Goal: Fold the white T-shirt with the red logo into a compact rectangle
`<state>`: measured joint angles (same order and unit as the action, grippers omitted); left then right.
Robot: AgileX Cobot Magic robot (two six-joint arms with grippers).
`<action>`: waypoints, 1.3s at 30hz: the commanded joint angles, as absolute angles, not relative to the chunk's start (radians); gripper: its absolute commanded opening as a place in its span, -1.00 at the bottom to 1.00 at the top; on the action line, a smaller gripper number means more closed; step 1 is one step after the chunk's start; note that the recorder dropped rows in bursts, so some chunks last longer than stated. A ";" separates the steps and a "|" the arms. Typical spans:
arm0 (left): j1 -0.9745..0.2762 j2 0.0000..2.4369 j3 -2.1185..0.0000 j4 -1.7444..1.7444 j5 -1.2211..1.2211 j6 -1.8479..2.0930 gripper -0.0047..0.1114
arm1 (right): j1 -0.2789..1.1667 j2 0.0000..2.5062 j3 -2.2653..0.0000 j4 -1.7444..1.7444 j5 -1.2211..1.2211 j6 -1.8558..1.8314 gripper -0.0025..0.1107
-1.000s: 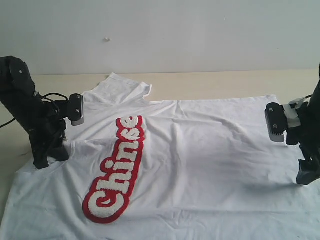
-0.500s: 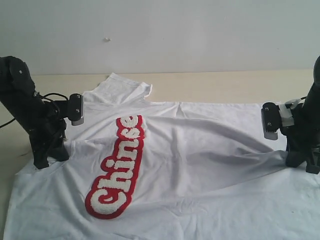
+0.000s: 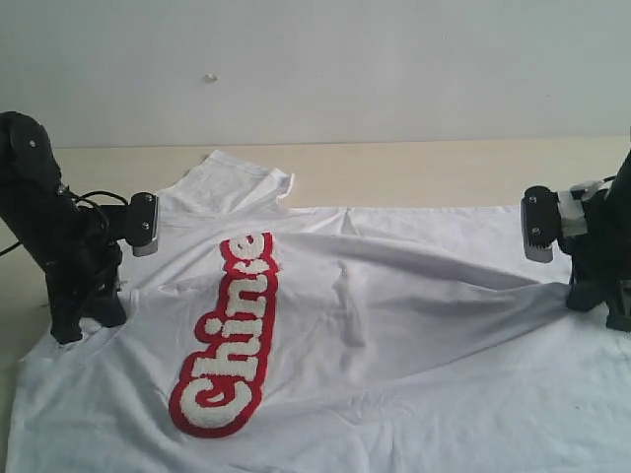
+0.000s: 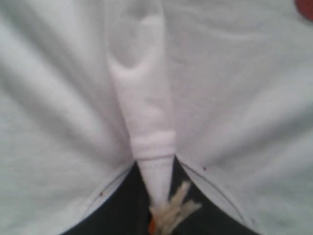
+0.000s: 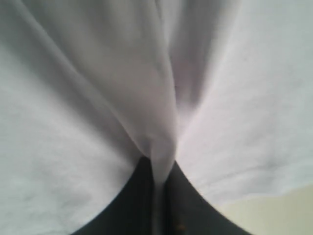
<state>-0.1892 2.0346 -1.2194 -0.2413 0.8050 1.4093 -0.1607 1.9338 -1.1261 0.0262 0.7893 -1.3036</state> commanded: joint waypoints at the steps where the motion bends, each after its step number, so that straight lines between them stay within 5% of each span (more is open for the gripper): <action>1: -0.190 1.938 -1.213 -0.186 0.836 1.395 -0.92 | -0.163 1.829 -1.123 0.011 0.784 -1.300 -0.96; 39: -0.188 1.379 -1.213 -0.022 1.032 1.195 -0.92 | -0.163 1.371 -1.123 0.053 0.886 -1.217 -0.96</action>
<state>-0.1909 1.4146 -1.2132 -0.0570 1.0163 1.2103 -0.1590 1.4007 -1.1246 0.0631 0.8769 -1.2405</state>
